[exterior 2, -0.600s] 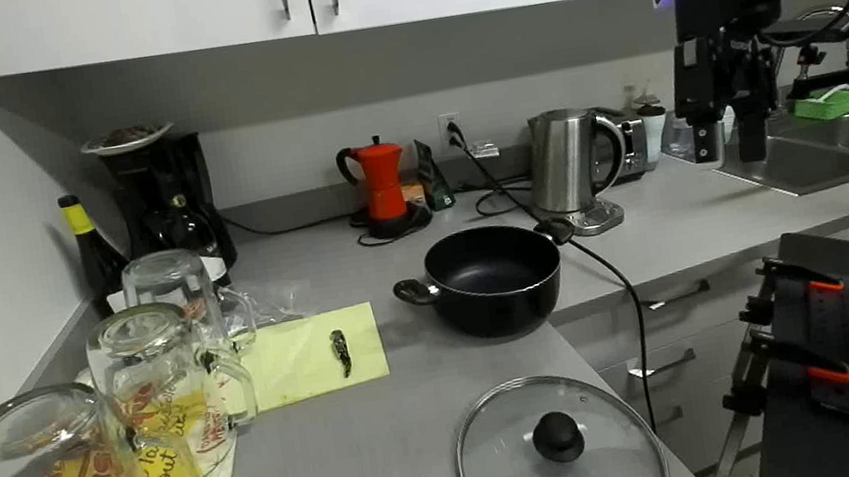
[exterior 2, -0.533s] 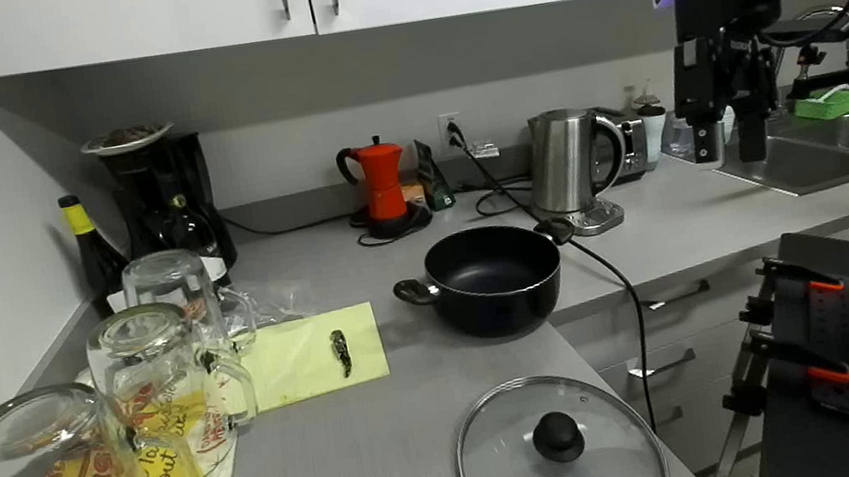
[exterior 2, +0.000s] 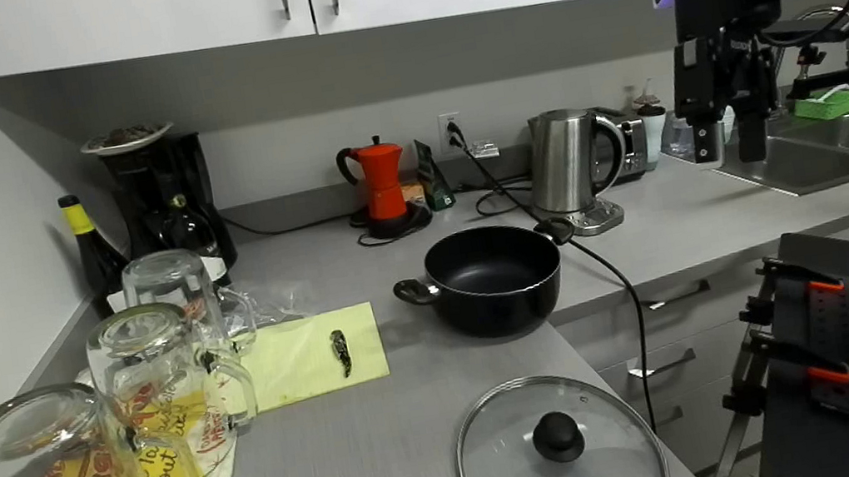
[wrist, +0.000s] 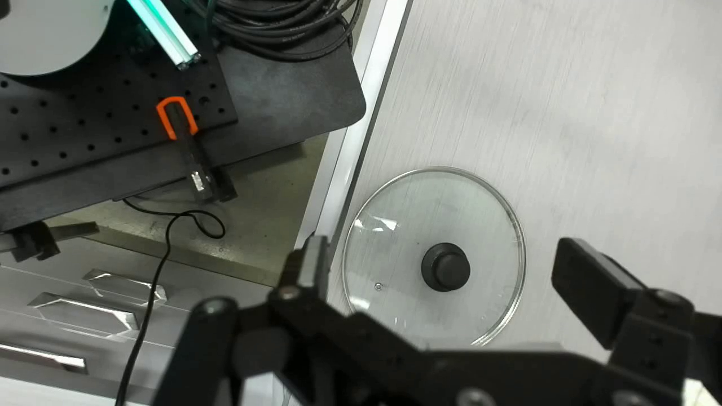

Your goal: Place the lid on the pot

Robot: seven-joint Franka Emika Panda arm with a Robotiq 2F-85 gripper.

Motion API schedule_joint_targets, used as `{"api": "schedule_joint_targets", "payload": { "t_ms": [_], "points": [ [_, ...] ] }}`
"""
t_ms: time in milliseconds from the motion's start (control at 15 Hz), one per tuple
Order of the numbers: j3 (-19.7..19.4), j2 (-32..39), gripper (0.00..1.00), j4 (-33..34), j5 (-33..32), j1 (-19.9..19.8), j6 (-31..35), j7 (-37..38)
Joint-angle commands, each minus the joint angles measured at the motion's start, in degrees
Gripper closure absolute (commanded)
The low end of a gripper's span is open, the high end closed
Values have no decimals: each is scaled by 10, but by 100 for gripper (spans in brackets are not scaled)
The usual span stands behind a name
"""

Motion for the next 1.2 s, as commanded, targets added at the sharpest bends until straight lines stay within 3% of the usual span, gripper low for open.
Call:
{"api": "schedule_joint_targets", "payload": {
  "t_ms": [0, 533, 800, 1133],
  "points": [
    [11, 8, 0, 5, -1, -7, 1, -2],
    [82, 123, 0, 31, -20, 23, 49, -3],
    [112, 219, 0, 69, -71, 37, 85, -7],
    [115, 348, 0, 132, -159, 56, 111, -31]
  ]
}}
